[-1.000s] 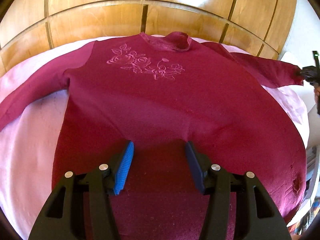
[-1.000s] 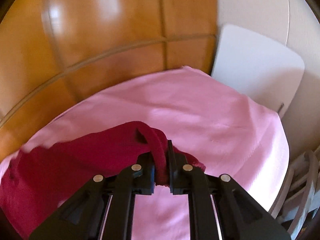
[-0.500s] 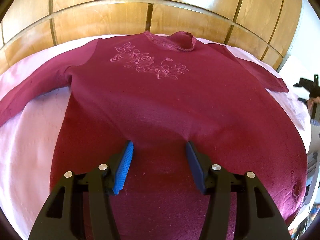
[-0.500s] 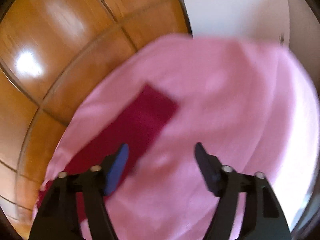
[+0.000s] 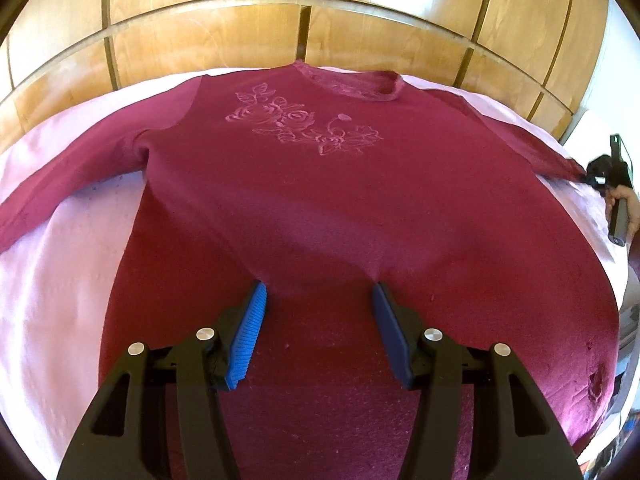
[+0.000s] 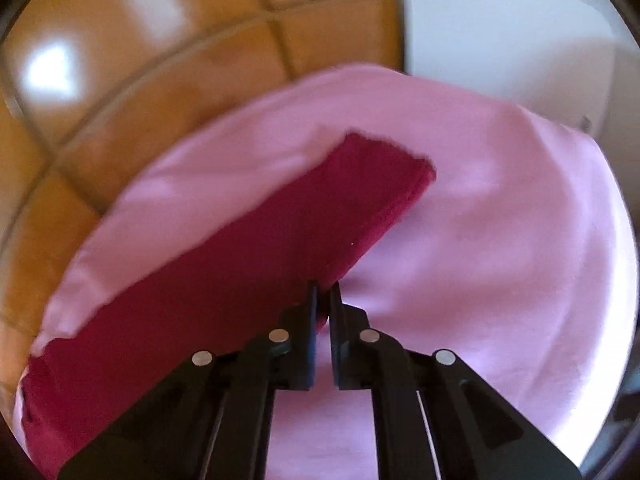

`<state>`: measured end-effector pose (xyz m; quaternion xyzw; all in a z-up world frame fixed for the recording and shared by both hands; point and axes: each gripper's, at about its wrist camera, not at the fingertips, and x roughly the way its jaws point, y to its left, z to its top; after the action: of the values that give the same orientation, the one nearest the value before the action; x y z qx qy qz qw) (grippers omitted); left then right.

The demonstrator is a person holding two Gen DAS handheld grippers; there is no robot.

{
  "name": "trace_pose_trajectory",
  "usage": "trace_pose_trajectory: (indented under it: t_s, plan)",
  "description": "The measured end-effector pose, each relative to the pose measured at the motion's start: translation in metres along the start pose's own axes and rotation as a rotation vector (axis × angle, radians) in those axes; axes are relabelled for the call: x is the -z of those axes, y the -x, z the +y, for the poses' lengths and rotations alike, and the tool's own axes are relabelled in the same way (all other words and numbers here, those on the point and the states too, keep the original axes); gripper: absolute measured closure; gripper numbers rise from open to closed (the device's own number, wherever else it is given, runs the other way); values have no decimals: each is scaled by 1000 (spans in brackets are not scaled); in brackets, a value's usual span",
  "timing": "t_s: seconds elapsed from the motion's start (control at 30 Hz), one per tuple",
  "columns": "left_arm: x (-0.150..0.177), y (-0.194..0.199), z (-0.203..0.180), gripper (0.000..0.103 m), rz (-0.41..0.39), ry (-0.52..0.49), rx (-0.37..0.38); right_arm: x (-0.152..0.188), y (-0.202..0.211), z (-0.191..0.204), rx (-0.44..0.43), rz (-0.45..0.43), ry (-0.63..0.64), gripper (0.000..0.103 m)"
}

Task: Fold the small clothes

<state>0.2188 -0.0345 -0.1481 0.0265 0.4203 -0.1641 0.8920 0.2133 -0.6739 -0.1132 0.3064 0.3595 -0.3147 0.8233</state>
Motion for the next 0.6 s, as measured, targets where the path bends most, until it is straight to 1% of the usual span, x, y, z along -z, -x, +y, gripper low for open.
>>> trace_pose_trajectory:
  t_s: [0.03, 0.1, 0.13, 0.17, 0.2, 0.23, 0.27, 0.3, 0.37, 0.47, 0.57, 0.6]
  plan:
    - [0, 0, 0, 49, -1, -3, -3, 3, -7, -4, 14, 20, 1, 99]
    - [0, 1, 1, 49, 1, 1, 2, 12, -9, 3, 36, 4, 54, 98]
    - [0, 1, 3, 49, 2, 11, 2, 14, -7, 4, 40, 0, 58, 96]
    - [0, 1, 4, 49, 3, 13, 4, 14, -6, 4, 36, 0, 49, 92]
    - [0, 2, 4, 49, 4, 16, 5, 14, -4, 4, 24, 5, 37, 91]
    - [0, 4, 4, 49, 6, 17, 6, 14, 2, 3, 22, -1, 28, 74]
    - [0, 5, 5, 49, 9, 19, 7, 13, 8, 1, 28, -14, 17, 49]
    - [-1, 8, 5, 49, 11, 23, 11, 13, 18, 0, 22, -31, 11, 43]
    - [-3, 14, 8, 49, 9, 42, 24, 18, 40, 2, 6, -70, 36, 42]
    - [-6, 23, 19, 49, -29, 71, 2, 36, 62, 31, -87, -64, 120, 42]
    - [-9, 33, 36, 49, -62, 118, -41, 71, 83, 75, -239, -27, 231, 42]
    - [-9, 36, 42, 49, -72, 141, -64, 88, 90, 93, -293, -6, 285, 42]
